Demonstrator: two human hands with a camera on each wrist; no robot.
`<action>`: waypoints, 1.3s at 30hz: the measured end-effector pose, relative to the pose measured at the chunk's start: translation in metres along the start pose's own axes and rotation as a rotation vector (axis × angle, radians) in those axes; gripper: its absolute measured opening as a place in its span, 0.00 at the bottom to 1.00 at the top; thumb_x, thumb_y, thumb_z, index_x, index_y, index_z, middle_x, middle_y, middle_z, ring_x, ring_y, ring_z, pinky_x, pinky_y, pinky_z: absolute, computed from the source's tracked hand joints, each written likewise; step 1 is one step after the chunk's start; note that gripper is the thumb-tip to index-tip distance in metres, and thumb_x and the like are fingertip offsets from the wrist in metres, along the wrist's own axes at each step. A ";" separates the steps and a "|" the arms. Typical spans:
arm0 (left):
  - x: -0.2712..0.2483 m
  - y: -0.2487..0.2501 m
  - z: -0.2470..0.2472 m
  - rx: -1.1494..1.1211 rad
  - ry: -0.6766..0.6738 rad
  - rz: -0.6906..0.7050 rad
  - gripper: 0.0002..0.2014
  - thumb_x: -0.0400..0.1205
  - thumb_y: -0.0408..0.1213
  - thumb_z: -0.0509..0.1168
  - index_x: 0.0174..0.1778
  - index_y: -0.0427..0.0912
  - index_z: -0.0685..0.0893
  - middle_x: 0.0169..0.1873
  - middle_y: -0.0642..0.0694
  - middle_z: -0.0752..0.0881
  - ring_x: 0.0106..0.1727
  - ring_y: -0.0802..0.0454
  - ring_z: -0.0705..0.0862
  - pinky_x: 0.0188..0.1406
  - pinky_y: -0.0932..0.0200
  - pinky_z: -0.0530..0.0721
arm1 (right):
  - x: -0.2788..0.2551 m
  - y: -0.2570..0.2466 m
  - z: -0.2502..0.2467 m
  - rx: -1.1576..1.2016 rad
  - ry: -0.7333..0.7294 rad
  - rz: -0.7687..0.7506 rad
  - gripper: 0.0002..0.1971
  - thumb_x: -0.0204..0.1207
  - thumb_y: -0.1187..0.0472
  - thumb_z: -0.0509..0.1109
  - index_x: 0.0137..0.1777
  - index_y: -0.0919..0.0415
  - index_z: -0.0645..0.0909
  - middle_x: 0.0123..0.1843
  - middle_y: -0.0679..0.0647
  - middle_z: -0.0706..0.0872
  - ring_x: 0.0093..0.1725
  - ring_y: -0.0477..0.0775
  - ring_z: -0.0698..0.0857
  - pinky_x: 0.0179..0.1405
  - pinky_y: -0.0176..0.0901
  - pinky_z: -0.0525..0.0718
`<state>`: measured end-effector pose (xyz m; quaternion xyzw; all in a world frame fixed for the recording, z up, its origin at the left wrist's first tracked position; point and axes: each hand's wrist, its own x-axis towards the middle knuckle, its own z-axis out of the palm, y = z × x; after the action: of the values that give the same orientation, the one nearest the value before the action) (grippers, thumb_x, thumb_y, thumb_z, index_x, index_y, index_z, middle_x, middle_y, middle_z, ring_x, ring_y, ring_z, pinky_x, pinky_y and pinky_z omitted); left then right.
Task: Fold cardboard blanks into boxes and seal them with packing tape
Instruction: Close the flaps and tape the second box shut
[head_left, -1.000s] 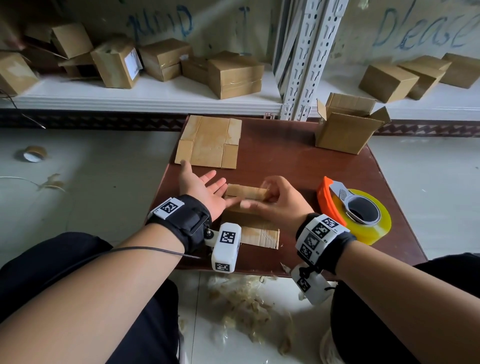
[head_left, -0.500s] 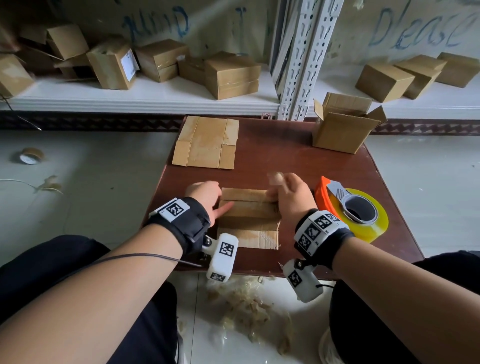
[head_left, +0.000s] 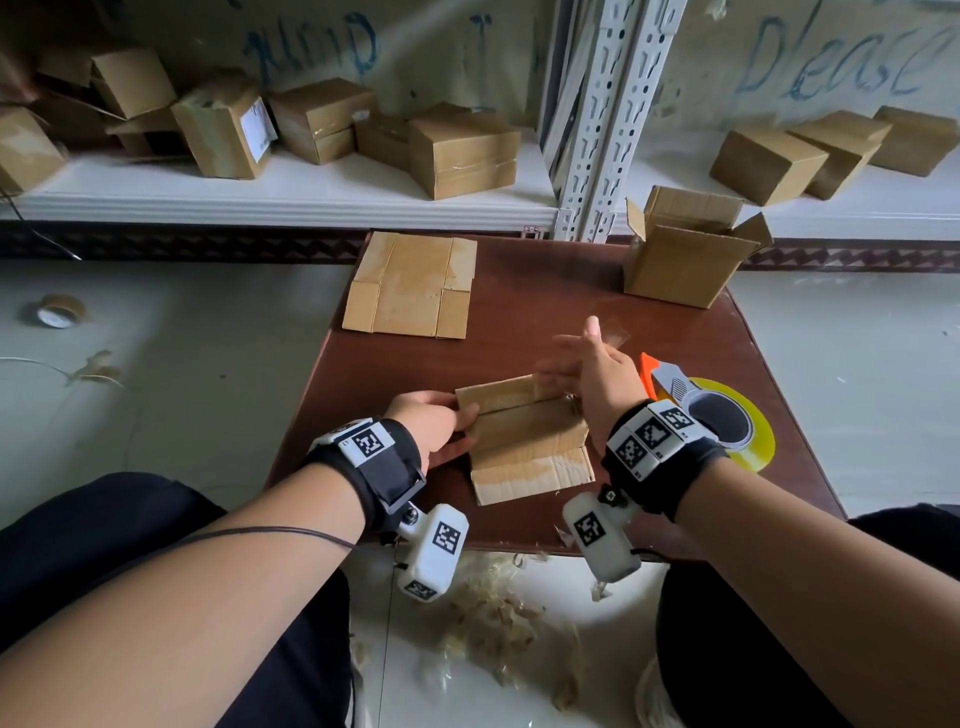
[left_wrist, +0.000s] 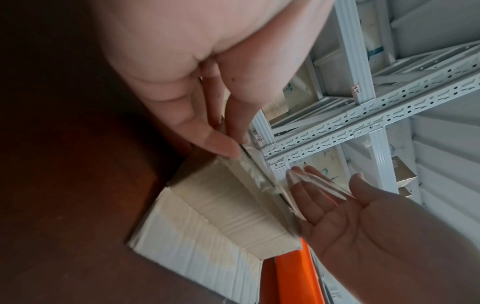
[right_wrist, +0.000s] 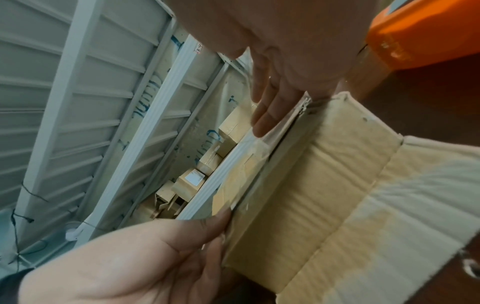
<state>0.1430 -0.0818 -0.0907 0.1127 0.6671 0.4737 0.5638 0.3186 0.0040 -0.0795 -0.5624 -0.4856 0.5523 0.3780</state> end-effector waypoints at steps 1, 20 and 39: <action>0.000 -0.001 0.001 -0.003 -0.003 -0.006 0.19 0.79 0.23 0.77 0.65 0.34 0.86 0.53 0.37 0.89 0.46 0.45 0.89 0.25 0.61 0.89 | -0.001 -0.001 0.000 0.003 0.005 0.004 0.29 0.92 0.38 0.53 0.62 0.59 0.88 0.49 0.60 0.95 0.56 0.66 0.94 0.52 0.46 0.88; -0.008 -0.007 0.016 0.187 0.018 0.030 0.27 0.87 0.39 0.72 0.82 0.46 0.75 0.71 0.45 0.77 0.63 0.45 0.79 0.41 0.51 0.93 | -0.038 -0.054 -0.005 -0.882 -0.210 -0.700 0.31 0.92 0.38 0.52 0.40 0.58 0.85 0.37 0.51 0.84 0.37 0.49 0.83 0.41 0.51 0.81; 0.005 -0.021 0.022 0.494 0.082 0.152 0.30 0.87 0.53 0.59 0.86 0.52 0.68 0.80 0.45 0.71 0.69 0.41 0.76 0.63 0.40 0.87 | -0.035 -0.067 -0.016 -0.879 -0.208 -0.740 0.27 0.92 0.40 0.53 0.38 0.53 0.82 0.63 0.51 0.93 0.53 0.47 0.91 0.55 0.45 0.84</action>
<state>0.1679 -0.0778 -0.1081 0.2776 0.7745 0.3416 0.4542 0.3290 -0.0120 -0.0048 -0.4020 -0.8681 0.1824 0.2272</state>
